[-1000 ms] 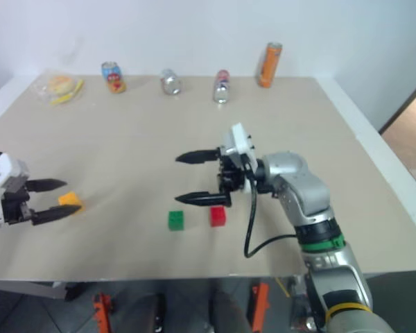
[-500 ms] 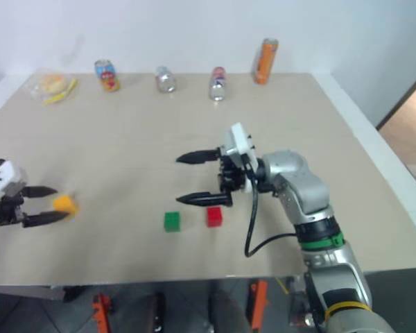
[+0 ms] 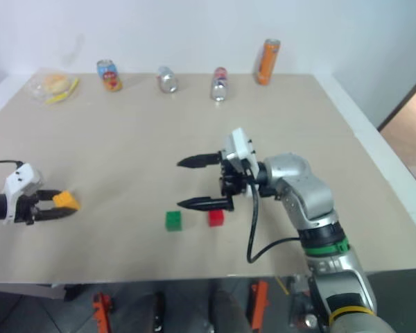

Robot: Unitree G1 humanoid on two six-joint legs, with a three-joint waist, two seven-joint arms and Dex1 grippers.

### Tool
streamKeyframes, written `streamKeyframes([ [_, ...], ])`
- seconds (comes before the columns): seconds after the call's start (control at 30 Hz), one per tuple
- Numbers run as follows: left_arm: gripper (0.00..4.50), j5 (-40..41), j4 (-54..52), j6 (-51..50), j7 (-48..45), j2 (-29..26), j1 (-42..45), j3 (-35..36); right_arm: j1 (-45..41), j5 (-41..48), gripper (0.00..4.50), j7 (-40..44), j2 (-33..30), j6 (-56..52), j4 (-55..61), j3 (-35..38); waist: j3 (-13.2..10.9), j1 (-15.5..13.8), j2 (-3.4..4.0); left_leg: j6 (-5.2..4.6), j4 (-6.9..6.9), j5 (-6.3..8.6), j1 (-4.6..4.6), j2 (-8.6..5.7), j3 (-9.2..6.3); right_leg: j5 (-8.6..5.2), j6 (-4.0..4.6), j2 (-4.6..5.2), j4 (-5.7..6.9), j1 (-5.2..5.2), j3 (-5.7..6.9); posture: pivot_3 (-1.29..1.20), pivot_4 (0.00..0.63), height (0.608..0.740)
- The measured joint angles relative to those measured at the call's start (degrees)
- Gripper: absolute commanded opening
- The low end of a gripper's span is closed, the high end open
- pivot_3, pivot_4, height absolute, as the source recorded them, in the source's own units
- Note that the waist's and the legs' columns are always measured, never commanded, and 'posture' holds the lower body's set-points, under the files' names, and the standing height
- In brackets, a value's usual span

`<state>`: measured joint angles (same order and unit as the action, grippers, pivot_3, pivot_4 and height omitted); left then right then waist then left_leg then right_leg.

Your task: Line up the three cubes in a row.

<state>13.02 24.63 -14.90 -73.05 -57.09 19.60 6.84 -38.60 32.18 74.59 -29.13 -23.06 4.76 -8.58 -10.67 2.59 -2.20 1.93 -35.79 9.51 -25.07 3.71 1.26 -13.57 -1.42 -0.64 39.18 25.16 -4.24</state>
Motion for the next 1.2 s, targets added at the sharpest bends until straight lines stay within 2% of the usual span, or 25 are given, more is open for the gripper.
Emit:
streamKeyframes([
  [0.07,1.32,1.2,-1.4,-0.7,-1.2,0.3,-0.5,0.0,0.2,0.0,4.5,-0.1,-0.2,-0.3,0.3,0.0,0.0,0.0,0.0,0.0,0.0,0.0,-0.01,0.0,0.0,0.0,0.0,0.0,0.0,0.0,0.0,0.0,0.15,0.74],
  [0.33,1.34,7.1,-20.0,-7.2,-3.8,4.2,-2.1,-3.0,2.5,0.2,4.5,-0.1,-2.9,-1.2,1.4,0.4,0.0,0.0,-0.01,0.0,0.0,0.0,-0.03,-0.01,-0.03,-0.01,-0.03,-0.02,0.0,0.0,-0.03,0.0,0.15,0.74],
  [0.53,1.34,6.4,-27.4,-9.2,-4.5,7.2,0.2,-12.4,4.2,0.3,4.5,-0.3,-5.0,-2.1,2.9,1.8,0.0,0.0,-0.02,0.0,-0.04,0.0,-0.01,-0.01,-0.11,0.02,-0.07,-0.14,0.0,-0.04,-0.07,0.0,0.15,0.74],
  [0.6,1.34,5.3,-28.1,-9.1,-5.3,7.7,2.5,-15.9,4.7,0.4,4.5,-1.0,-5.7,-2.7,3.4,2.2,0.0,0.1,-0.02,0.0,-0.06,0.0,-0.01,-0.01,-0.11,0.03,-0.08,-0.16,0.0,-0.05,-0.1,0.0,0.15,0.74],
  [0.8,1.34,2.2,-24.6,-6.5,-7.4,8.6,6.3,-20.0,6.1,1.2,4.5,-2.6,-6.3,-3.8,5.8,2.8,0.0,0.1,-0.02,-0.01,-0.07,0.0,-0.01,-0.01,-0.15,0.04,-0.09,-0.2,0.0,-0.06,-0.14,0.0,0.15,0.74],
  [1.2,1.34,-0.5,-22.3,-2.6,-10.0,8.6,8.2,-21.5,8.3,2.4,4.5,-4.9,-7.7,-4.9,8.2,4.3,0.0,0.2,-0.01,-0.01,-0.11,-0.01,0.04,-0.02,-0.15,0.04,-0.1,-0.21,0.0,-0.11,-0.16,0.0,0.15,0.74],
])
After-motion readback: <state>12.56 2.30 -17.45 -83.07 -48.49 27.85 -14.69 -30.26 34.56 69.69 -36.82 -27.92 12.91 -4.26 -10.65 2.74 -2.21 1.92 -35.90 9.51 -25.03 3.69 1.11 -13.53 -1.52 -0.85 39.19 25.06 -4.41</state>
